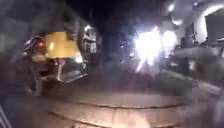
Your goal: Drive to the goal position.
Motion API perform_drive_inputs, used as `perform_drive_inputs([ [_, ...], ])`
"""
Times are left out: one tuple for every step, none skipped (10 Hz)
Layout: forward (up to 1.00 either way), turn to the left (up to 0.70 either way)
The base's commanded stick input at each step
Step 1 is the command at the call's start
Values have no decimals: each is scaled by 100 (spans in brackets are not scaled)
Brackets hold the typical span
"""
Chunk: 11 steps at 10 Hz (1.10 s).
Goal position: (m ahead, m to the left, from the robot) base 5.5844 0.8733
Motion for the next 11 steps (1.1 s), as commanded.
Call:
perform_drive_inputs([
  [100, 0],
  [72, 0],
  [16, 0],
  [0, 0],
  [0, 0],
  [0, 0],
  [13, 0],
  [76, 0],
  [100, 0],
  [100, 0],
  [100, 0],
])
